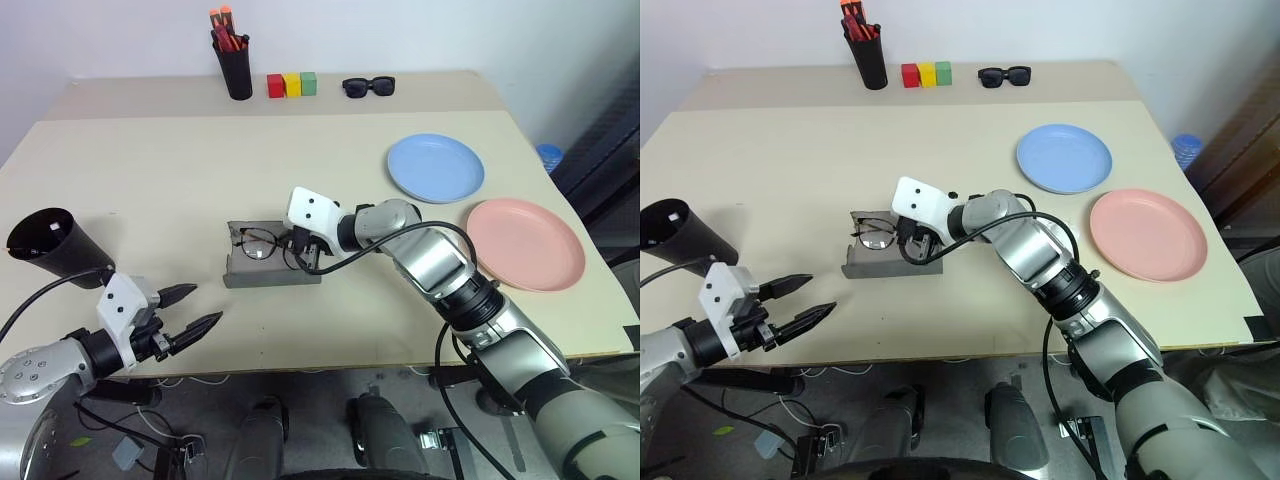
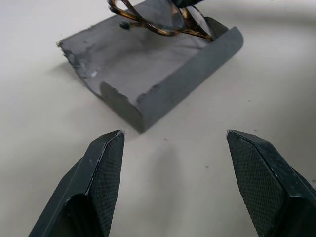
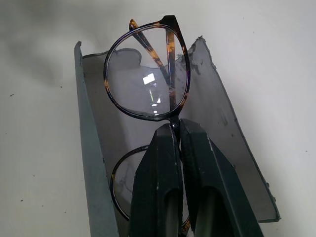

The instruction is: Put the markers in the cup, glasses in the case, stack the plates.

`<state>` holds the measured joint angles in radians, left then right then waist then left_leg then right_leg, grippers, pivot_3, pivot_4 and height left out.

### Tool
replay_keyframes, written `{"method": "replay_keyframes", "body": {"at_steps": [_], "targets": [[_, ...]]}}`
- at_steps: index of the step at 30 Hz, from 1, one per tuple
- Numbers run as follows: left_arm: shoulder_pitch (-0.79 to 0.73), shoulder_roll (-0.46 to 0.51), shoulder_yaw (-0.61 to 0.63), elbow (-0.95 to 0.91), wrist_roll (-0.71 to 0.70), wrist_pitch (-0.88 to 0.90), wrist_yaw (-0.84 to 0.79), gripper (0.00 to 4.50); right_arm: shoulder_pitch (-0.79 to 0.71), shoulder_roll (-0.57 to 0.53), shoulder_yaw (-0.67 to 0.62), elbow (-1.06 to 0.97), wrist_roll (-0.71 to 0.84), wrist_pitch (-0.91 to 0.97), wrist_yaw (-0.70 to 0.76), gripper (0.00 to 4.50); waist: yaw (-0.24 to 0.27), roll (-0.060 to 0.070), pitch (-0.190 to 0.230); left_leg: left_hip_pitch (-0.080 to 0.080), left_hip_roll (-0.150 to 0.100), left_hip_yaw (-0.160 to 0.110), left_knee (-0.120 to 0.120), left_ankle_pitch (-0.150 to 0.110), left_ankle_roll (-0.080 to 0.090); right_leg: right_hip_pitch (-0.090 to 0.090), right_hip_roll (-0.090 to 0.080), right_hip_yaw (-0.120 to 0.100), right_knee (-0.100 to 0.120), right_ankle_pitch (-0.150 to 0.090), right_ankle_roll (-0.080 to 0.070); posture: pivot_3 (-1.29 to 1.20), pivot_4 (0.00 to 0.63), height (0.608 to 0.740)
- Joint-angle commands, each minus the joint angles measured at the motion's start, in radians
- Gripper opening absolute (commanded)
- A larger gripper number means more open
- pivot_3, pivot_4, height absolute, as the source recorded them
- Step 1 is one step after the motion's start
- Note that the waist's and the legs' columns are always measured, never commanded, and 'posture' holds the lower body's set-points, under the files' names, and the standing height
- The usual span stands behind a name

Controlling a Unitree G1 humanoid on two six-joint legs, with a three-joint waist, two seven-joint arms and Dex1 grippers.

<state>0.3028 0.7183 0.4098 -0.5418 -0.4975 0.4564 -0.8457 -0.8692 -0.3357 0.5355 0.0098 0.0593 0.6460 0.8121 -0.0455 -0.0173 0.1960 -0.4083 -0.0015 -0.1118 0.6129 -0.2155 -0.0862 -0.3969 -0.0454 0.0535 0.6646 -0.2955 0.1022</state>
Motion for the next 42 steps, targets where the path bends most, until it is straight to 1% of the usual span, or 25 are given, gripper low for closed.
{"method": "replay_keyframes", "body": {"at_steps": [1,2,5,7,9,10,13,15,16,18,19,20,21,23,26,28,30,31,33,35,37,39,42], "targets": [[-0.016,0.018,0.007,-0.012,-0.015,0.008,0.003,3.38,0.008,0.001,-0.008,-0.05,-0.02,-0.01,0.002,0.05,0.0,0.0,0.0,0.0,0.0,0.0,0.0,0.0,0.0,0.0,0.0,0.0,0.0,0.0,0.0,0.0,0.15,0.74],[-0.019,0.019,0.006,-0.01,-0.016,0.008,0.003,3.38,0.011,0.003,-0.011,-0.053,-0.021,-0.008,0.003,0.05,0.0,0.0,0.0,0.0,0.0,0.0,0.0,0.0,0.0,0.0,0.0,0.0,0.0,0.0,0.0,0.0,0.15,0.74],[-0.023,0.021,0.004,-0.008,-0.017,0.011,0.003,3.38,0.018,0.007,-0.021,-0.059,-0.026,-0.011,0.003,0.99,0.0,0.0,0.0,0.0,0.0,0.0,0.0,0.0,0.0,0.0,0.0,0.0,0.0,0.0,0.0,0.0,0.15,0.74],[-0.029,0.019,0.004,-0.009,-0.02,0.017,0.006,3.38,0.021,0.016,-0.038,-0.063,-0.026,-0.015,-0.011,1.93,-0.001,0.0,0.0,0.0,0.0,0.0,0.0,0.0,0.0,0.0,0.0,0.0,0.0,0.0,0.0,0.0,0.15,0.74],[-0.042,0.016,0.005,-0.008,-0.025,0.026,0.014,3.38,0.018,0.025,-0.058,-0.068,-0.017,-0.021,-0.016,3.0,0.0,0.0,0.0,0.0,0.0,0.0,0.0,0.0,0.0,0.0,0.0,0.0,0.0,0.0,0.0,0.0,0.15,0.74],[-0.048,0.013,0.008,-0.009,-0.03,0.031,0.02,3.38,0.018,0.027,-0.068,-0.074,-0.013,-0.028,-0.017,3.41,0.0,0.0,0.0,0.0,0.0,0.0,0.0,0.0,0.0,0.0,0.0,0.0,0.0,0.0,0.0,0.0,0.15,0.74],[-0.094,-0.005,0.022,-0.014,-0.061,0.068,0.068,3.38,0.02,0.028,-0.095,-0.097,-0.004,-0.056,-0.013,3.41,0.001,0.0,0.0,0.0,0.0,0.0,0.0,0.0,0.0,0.0,0.0,0.0,0.0,0.0,0.0,0.0,0.15,0.74],[-0.139,-0.009,0.028,-0.013,-0.101,0.13,0.11,3.38,0.029,0.018,-0.108,-0.121,0.004,-0.064,-0.005,3.41,0.002,0.0,0.0,0.0,0.0,0.0,0.0,0.0,0.0,0.0,0.0,0.0,0.0,0.0,0.0,0.0,0.15,0.74],[-0.177,-0.012,0.025,-0.005,-0.125,0.168,0.139,3.12,0.036,0.01,-0.116,-0.135,0.008,-0.074,0.002,3.45,0.003,0.0,0.0,0.0,0.0,0.0,0.0,0.0,0.0,0.0,0.0,0.0,0.0,0.0,0.0,0.0,0.15,0.74],[-0.285,-0.022,0.002,0.027,-0.169,0.259,0.209,2.53,0.069,-0.019,-0.135,-0.184,0.022,-0.098,0.022,3.47,0.007,0.0,0.0,0.0,0.0,-0.001,0.0,0.0,0.0,0.001,0.0,-0.001,0.0,0.0,0.0,0.0,0.15,0.74],[-0.33,-0.025,-0.018,0.042,-0.16,0.28,0.24,2.13,0.084,-0.031,-0.143,-0.204,0.027,-0.105,0.029,3.47,0.008,-0.001,0.0,0.0,-0.001,-0.002,0.001,0.0,0.0,0.001,0.0,-0.001,0.0,0.0,0.0,0.0,0.15,0.74],[-0.38,-0.03,-0.048,0.058,-0.139,0.291,0.267,1.51,0.104,-0.045,-0.152,-0.225,0.032,-0.116,0.035,3.47,0.006,-0.001,0.0,0.0,-0.001,-0.002,0.001,0.0,0.0,0.002,0.0,-0.001,0.0,0.0,0.0,0.0,0.15,0.74],[-0.422,-0.035,-0.076,0.072,-0.113,0.291,0.289,1.07,0.122,-0.057,-0.159,-0.243,0.035,-0.125,0.04,3.47,0.006,-0.001,0.0,0.0,-0.001,-0.002,0.001,0.0,0.0,0.002,0.0,-0.001,0.0,0.0,0.001,0.0,0.15,0.74],[-0.528,-0.056,-0.142,0.129,-0.055,0.293,0.347,0.04,0.163,-0.083,-0.183,-0.273,0.049,-0.152,0.05,3.47,0.005,-0.001,0.0,0.0,-0.001,-0.002,0.001,0.0,0.0,0.002,0.0,-0.001,0.0,0.0,0.001,0.0,0.15,0.74],[-0.691,-0.104,-0.216,0.253,-0.002,0.338,0.428,0.04,0.222,-0.12,-0.222,-0.303,0.064,-0.192,0.06,3.47,0.003,-0.001,0.0,0.0,-0.001,-0.002,0.001,0.0,0.0,0.002,0.0,-0.001,0.001,0.0,0.001,0.0,0.15,0.74],[-0.826,-0.151,-0.246,0.386,0.011,0.418,0.483,0.04,0.279,-0.154,-0.269,-0.336,0.087,-0.227,0.069,3.47,0.004,-0.001,0.0,0.0,-0.001,-0.002,0.001,0.0,0.0,0.002,0.0,-0.001,0.001,0.0,0.001,0.0,0.15,0.74],[-0.916,-0.169,-0.278,0.484,0.029,0.464,0.488,0.04,0.323,-0.178,-0.307,-0.364,0.108,-0.242,0.072,3.47,0.003,-0.001,0.0,0.0,-0.002,-0.002,0.002,0.0,0.0,0.002,0.0,-0.002,0.001,0.0,0.001,0.0,0.15,0.74],[-0.954,-0.18,-0.292,0.529,0.039,0.448,0.476,0.04,0.352,-0.192,-0.332,-0.38,0.12,-0.25,0.072,3.47,0.0,-0.001,0.0,0.0,-0.002,-0.002,0.001,0.0,0.0,0.002,0.0,-0.001,0.0,0.0,0.001,0.0,0.15,0.74],[-1.001,-0.195,-0.309,0.587,0.055,0.424,0.457,0.04,0.391,-0.21,-0.364,-0.402,0.135,-0.259,0.068,3.47,0.0,-0.001,0.0,0.0,-0.002,-0.002,0.001,0.0,0.0,0.001,0.0,-0.001,0.0,0.0,0.002,0.0,0.15,0.74],[-1.064,-0.182,-0.414,0.683,0.113,0.44,0.4,0.04,0.453,-0.238,-0.415,-0.436,0.152,-0.253,0.058,3.47,0.003,-0.001,0.0,0.0,-0.002,-0.002,0.001,0.0,0.0,0.001,0.0,-0.001,0.0,0.0,0.002,0.0,0.15,0.74],[-1.109,-0.184,-0.476,0.745,0.145,0.422,0.344,0.04,0.494,-0.252,-0.445,-0.465,0.164,-0.238,0.044,3.47,0.003,-0.001,0.0,0.0,-0.002,-0.002,0.001,0.0,0.0,0.002,0.0,-0.001,0.0,0.0,0.002,0.0,0.15,0.74],[-1.127,-0.188,-0.491,0.769,0.158,0.401,0.314,0.04,0.507,-0.256,-0.452,-0.478,0.169,-0.232,0.035,3.47,0.0,-0.001,0.0,0.0,-0.002,-0.002,0.001,0.0,0.0,0.002,0.0,-0.001,0.0,0.0,0.002,0.0,0.15,0.74],[-1.144,-0.175,-0.532,0.791,0.18,0.415,0.254,0.04,0.514,-0.256,-0.455,-0.487,0.17,-0.221,0.018,3.47,0.0,-0.001,0.0,0.0,-0.002,-0.002,0.001,0.0,0.0,0.001,0.0,-0.001,0.001,0.0,0.002,0.0,0.15,0.74]]}}
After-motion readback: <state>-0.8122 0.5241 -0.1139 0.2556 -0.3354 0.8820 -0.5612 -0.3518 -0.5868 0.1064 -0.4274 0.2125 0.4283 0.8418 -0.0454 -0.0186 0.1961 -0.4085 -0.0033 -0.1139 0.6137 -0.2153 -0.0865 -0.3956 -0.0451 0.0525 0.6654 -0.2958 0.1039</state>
